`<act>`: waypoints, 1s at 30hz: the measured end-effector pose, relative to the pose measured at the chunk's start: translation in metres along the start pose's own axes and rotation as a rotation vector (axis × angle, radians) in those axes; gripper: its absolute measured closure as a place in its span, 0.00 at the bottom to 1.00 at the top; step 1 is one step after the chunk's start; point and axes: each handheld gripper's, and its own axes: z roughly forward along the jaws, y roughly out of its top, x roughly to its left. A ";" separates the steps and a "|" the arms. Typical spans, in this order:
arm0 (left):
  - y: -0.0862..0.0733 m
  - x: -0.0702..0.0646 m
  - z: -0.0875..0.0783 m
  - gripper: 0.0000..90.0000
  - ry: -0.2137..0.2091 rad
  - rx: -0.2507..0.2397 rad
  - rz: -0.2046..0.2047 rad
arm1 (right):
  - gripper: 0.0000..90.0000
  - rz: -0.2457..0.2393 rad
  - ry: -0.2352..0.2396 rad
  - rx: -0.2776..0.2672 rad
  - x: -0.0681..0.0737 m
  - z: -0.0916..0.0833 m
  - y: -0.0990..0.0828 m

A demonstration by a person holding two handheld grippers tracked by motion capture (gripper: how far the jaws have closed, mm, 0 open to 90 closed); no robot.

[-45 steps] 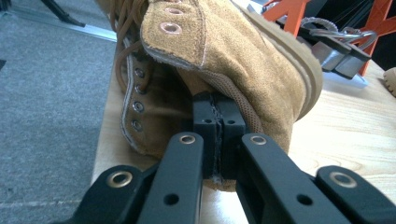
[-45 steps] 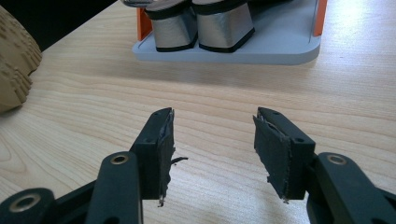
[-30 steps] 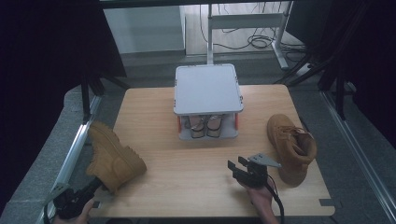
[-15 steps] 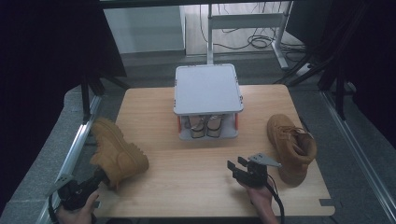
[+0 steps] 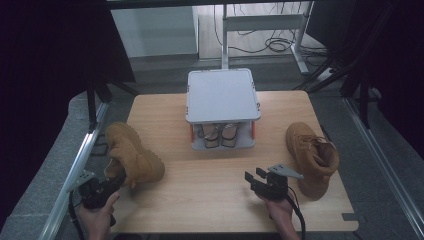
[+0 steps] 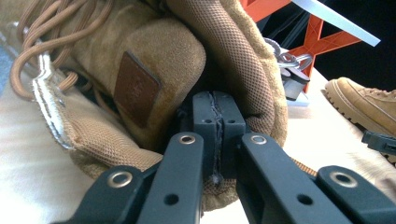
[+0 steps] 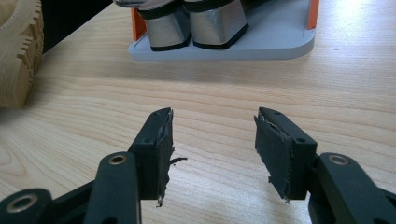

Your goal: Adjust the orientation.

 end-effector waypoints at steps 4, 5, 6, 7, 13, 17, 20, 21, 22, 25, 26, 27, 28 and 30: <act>0.010 -0.001 0.011 0.99 -0.012 0.022 0.017 | 0.51 -0.002 -0.004 0.003 0.000 0.000 -0.001; 0.013 -0.003 0.014 0.99 -0.011 0.026 0.026 | 0.51 -0.003 -0.004 0.004 0.001 0.000 -0.001; 0.016 -0.005 0.017 0.99 -0.012 0.028 0.032 | 0.51 -0.003 -0.004 0.003 0.001 0.000 -0.001; 0.019 -0.006 0.021 0.99 -0.014 0.032 0.039 | 0.51 -0.005 -0.005 0.004 0.000 0.000 -0.001; 0.045 -0.020 0.052 0.99 -0.040 0.070 0.065 | 0.51 -0.007 -0.005 0.007 0.001 0.002 -0.002; 0.060 -0.034 0.068 0.98 -0.037 0.074 0.087 | 0.51 -0.007 -0.006 0.007 0.000 0.001 -0.002; 0.060 -0.040 0.077 0.97 -0.025 0.091 0.107 | 0.51 0.000 -0.010 0.002 -0.003 -0.001 -0.002; 0.059 -0.039 0.076 0.98 -0.023 0.084 0.104 | 0.51 0.003 -0.010 0.003 -0.003 -0.001 -0.002; 0.059 -0.040 0.075 0.98 -0.023 0.078 0.100 | 0.51 0.004 -0.009 0.001 -0.004 -0.001 -0.002; 0.055 -0.044 0.067 0.98 -0.026 0.049 0.114 | 0.51 0.004 -0.010 0.000 -0.004 -0.001 -0.002; 0.055 -0.045 0.065 0.98 -0.027 0.044 0.119 | 0.51 0.006 -0.010 0.001 -0.003 -0.001 -0.002; 0.054 -0.045 0.063 0.98 -0.031 0.036 0.119 | 0.51 0.005 -0.010 0.001 -0.003 -0.001 -0.002; 0.054 -0.046 0.061 0.98 -0.032 0.030 0.118 | 0.51 0.003 -0.010 0.001 -0.003 -0.001 -0.002; 0.054 -0.048 0.057 0.98 -0.040 0.018 0.118 | 0.51 0.004 -0.010 0.003 -0.003 -0.001 -0.002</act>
